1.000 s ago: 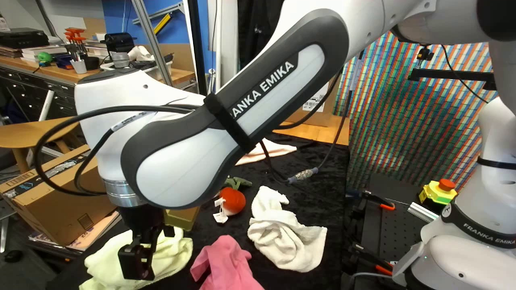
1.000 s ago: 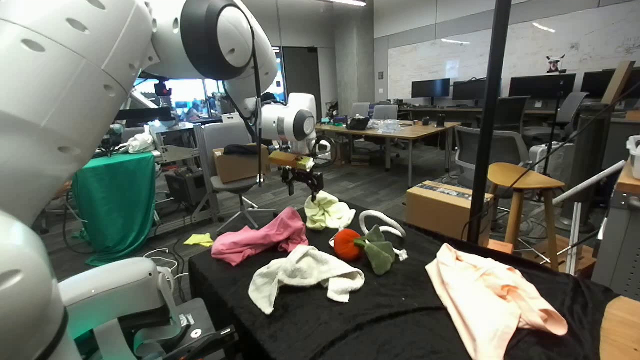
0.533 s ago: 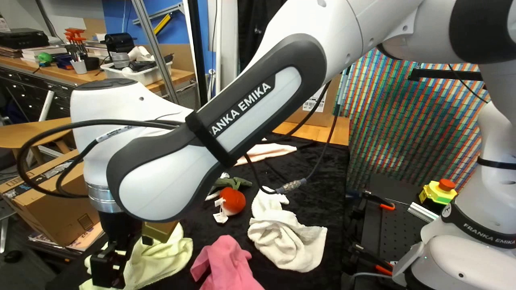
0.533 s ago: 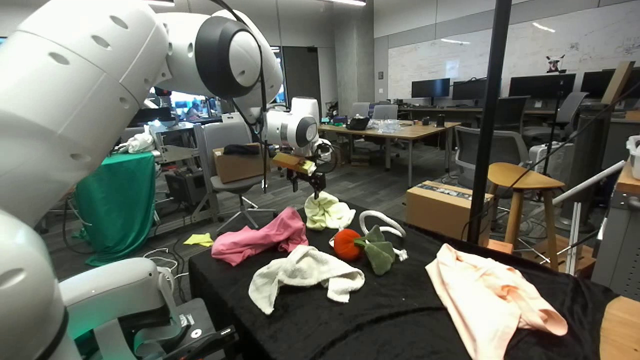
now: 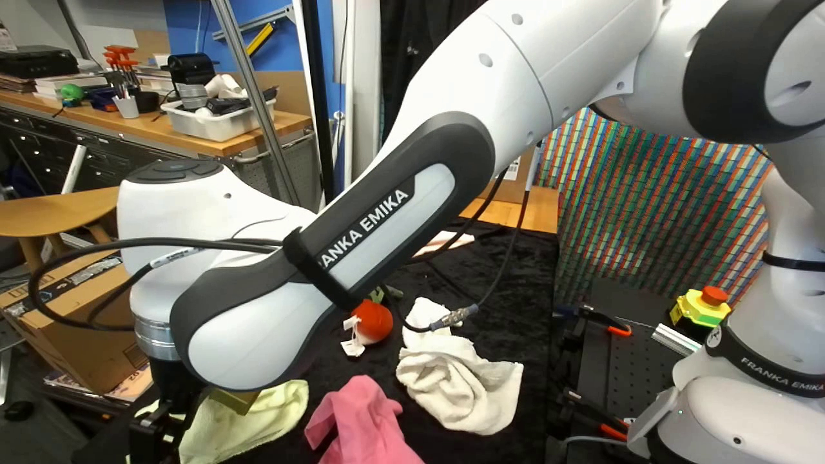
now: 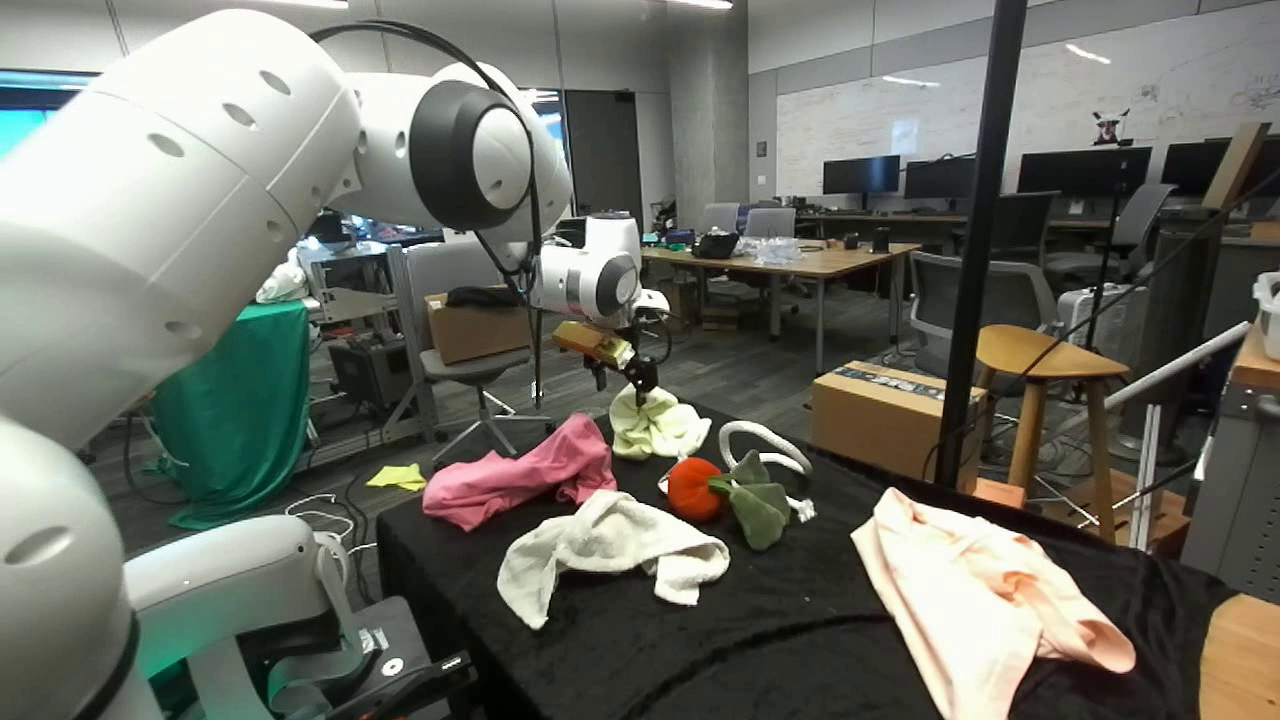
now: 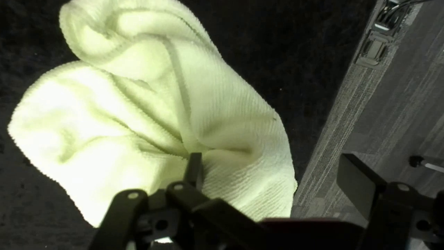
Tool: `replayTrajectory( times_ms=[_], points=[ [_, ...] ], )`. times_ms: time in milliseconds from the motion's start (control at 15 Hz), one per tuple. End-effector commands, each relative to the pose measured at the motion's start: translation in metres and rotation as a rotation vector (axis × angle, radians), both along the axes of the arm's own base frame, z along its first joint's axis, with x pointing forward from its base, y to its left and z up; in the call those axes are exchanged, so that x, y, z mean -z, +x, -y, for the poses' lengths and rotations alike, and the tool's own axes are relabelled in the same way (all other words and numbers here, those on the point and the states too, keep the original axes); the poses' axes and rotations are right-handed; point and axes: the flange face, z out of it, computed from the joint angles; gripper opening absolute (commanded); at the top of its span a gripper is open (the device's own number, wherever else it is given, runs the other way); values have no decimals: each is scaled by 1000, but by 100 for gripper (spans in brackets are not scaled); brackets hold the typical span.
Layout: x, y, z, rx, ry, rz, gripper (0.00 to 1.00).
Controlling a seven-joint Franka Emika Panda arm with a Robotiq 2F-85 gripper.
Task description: Pile the items on the black tablecloth together.
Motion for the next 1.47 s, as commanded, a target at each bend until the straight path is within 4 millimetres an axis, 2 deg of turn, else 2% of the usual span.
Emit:
replayTrajectory(
  times_ms=[0,400,533,867,1067,1200,1333,1400],
  points=[
    [6,14,-5,41,9,65,100],
    [14,22,1,88,-13,76,100],
    [15,23,3,94,-28,66,72],
    [11,24,11,106,-63,31,36],
    [1,21,15,94,-108,9,11],
    [-11,18,17,79,-132,6,5],
    [-27,14,19,69,-143,7,4],
    [-38,13,21,65,-152,18,7]
  ],
)
